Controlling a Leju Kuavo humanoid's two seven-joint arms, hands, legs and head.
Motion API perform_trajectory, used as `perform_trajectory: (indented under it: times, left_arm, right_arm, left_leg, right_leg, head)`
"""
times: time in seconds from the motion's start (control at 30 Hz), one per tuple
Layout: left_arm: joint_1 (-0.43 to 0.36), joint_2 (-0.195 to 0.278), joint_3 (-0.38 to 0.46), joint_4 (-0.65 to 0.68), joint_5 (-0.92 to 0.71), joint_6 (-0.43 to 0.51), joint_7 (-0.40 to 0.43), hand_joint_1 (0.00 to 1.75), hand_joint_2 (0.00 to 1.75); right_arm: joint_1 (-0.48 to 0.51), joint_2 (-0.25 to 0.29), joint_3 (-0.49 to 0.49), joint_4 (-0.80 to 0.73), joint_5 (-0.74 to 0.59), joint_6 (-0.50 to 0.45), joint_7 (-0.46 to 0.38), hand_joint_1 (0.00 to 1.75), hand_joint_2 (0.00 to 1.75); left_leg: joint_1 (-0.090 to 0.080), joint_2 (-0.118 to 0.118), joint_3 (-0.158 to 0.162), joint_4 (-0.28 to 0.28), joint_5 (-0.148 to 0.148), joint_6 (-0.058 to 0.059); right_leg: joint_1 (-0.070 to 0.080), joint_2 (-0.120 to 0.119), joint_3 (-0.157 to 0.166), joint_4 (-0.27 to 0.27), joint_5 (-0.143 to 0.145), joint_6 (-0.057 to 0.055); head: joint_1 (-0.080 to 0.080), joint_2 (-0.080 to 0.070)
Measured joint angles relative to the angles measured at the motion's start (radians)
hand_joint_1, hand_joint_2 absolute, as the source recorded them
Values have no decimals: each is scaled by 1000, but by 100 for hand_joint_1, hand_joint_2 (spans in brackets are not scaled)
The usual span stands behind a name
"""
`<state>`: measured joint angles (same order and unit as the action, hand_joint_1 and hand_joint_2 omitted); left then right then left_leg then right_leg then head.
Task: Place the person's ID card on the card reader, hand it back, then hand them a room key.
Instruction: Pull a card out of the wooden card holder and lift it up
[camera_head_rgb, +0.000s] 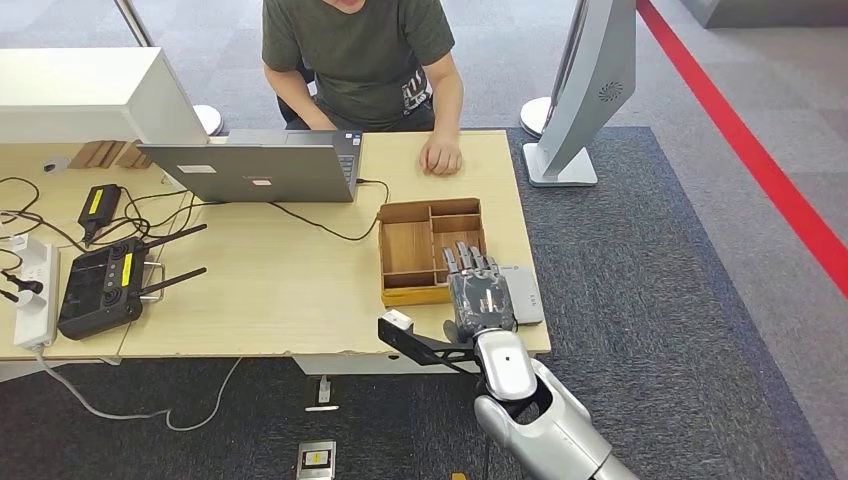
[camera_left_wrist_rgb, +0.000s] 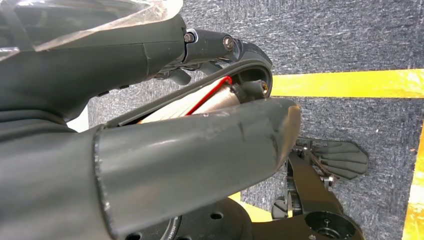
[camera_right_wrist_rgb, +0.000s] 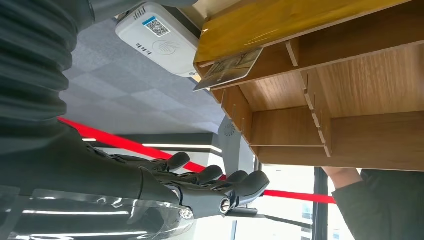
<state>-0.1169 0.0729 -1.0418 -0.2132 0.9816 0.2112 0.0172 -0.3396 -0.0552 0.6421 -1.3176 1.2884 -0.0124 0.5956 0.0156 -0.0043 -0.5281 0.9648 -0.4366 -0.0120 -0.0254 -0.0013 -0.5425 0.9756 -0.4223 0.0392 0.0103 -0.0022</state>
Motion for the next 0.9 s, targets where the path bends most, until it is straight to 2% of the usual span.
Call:
perform_trajectory:
  times: [0.9]
  left_arm:
    - [0,0,0,0,-7,-13,7,0,0]
  right_arm:
    - [-9,-6,11,0,21,39,10,0,175]
  left_leg:
    - [0,0,0,0,0,0]
  right_leg:
    - [0,0,0,0,0,0]
  head:
    - [0,0]
